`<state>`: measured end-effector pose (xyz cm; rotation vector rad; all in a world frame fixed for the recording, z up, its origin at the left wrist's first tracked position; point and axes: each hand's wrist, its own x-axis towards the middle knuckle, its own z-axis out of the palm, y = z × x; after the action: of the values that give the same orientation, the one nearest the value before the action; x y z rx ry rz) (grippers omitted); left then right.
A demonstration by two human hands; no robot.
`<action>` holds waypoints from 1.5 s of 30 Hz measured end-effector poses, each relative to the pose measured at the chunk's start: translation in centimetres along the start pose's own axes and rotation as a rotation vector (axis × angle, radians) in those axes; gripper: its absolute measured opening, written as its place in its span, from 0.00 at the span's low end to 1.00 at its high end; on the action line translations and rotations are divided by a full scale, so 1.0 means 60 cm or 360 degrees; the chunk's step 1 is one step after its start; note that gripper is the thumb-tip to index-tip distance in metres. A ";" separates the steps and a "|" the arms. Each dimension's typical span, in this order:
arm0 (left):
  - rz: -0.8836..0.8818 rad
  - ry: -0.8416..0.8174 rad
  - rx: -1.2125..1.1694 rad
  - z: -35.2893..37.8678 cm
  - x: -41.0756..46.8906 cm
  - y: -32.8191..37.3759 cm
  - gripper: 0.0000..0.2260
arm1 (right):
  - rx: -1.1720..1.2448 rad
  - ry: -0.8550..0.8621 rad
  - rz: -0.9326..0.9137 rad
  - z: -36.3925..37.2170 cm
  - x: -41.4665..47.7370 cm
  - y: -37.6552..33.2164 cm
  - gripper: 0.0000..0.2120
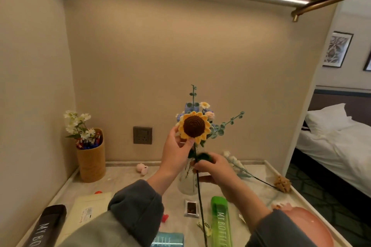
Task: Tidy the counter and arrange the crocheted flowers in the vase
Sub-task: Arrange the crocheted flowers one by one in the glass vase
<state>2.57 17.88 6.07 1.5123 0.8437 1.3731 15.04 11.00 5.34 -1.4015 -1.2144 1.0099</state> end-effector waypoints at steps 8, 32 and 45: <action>0.0363 -0.0026 -0.0167 0.028 0.129 0.060 0.15 | -0.0150 0.0259 -0.0429 -0.027 0.100 -0.120 0.07; 0.0381 -0.0929 0.2004 0.076 0.283 -0.034 0.13 | -0.0409 0.1235 -0.0929 -0.084 0.359 -0.199 0.04; 0.0435 -0.0921 0.1853 0.054 0.279 -0.057 0.13 | -0.0538 0.1176 -0.0885 -0.084 0.367 -0.177 0.03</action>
<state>8.58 33.94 9.19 2.8003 1.1318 0.4450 21.53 32.11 16.94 -1.3811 -1.1183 -0.1163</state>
